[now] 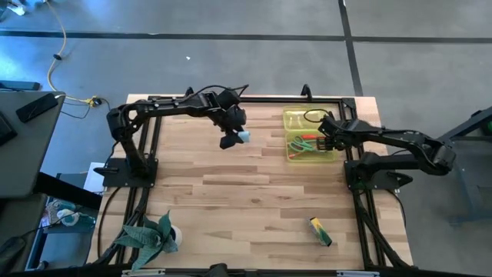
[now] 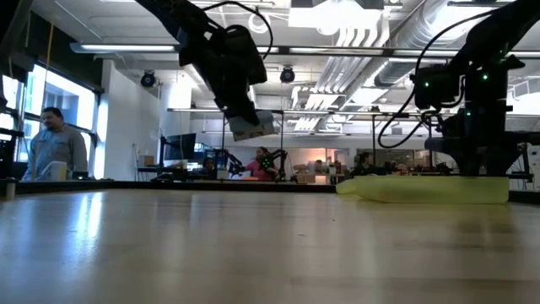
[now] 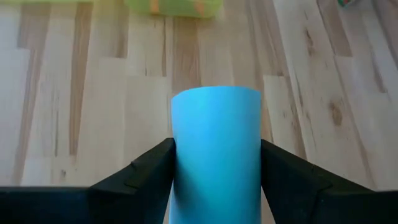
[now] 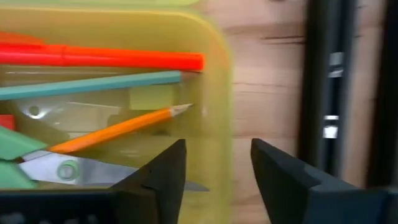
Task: Pack school essentials
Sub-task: Put the blue sticky notes into the yellow storage box
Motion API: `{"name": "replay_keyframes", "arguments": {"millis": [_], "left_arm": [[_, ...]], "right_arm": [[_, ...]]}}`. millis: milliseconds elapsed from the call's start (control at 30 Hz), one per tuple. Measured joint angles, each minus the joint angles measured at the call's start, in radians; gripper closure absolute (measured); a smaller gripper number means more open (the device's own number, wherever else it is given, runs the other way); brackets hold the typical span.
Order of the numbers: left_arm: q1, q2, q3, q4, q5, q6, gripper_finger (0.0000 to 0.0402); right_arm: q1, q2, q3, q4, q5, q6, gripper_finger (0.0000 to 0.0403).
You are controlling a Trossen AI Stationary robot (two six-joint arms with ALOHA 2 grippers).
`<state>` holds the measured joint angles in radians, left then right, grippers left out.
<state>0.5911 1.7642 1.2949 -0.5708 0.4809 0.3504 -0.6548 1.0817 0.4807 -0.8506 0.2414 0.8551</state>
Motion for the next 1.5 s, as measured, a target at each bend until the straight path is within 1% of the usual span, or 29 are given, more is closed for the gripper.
{"name": "replay_keyframes", "arguments": {"millis": [67,200,367,500,600,767,867,1033,1167,1400,1500], "left_arm": [[0.000,-0.017,0.000,-0.012,-0.022,0.000,0.0195],[0.000,-0.040,-0.006,-0.035,-0.107,0.000,0.0195],[0.005,-0.053,-0.006,-0.069,-0.110,0.000,0.0195],[0.005,-0.053,-0.007,-0.078,-0.109,0.000,0.0195],[0.005,-0.053,-0.007,-0.090,-0.108,0.000,0.0195],[0.005,-0.053,-0.007,-0.102,-0.107,0.000,0.0195],[0.005,-0.053,-0.007,-0.103,-0.107,0.005,0.0195],[0.005,-0.053,-0.007,-0.103,-0.113,0.012,0.0195],[0.008,-0.056,-0.007,-0.103,-0.156,0.020,0.0195],[0.018,-0.056,-0.007,-0.102,-0.166,0.020,0.0195],[0.018,-0.057,-0.007,-0.100,-0.166,0.020,0.0195]], "right_arm": [[0.000,0.000,-0.020,0.046,-0.017,0.000,0.0253],[0.000,0.000,-0.043,0.082,-0.038,0.001,0.0306],[0.001,0.000,-0.044,0.112,-0.059,0.008,0.0364],[0.032,0.000,-0.044,0.181,-0.088,0.009,0.0396],[0.073,0.000,-0.044,0.226,-0.109,0.039,0.0399],[0.161,0.012,-0.044,0.262,-0.108,0.120,0.0400],[0.228,0.054,-0.044,0.303,-0.093,0.176,0.0401],[0.347,0.148,-0.041,0.447,-0.084,0.279,0.0402],[0.430,0.193,-0.041,0.548,-0.080,0.358,0.0402],[0.551,0.208,-0.042,0.584,-0.049,0.502,0.0402],[0.593,0.210,-0.021,0.558,-0.040,0.529,0.0402]]}}
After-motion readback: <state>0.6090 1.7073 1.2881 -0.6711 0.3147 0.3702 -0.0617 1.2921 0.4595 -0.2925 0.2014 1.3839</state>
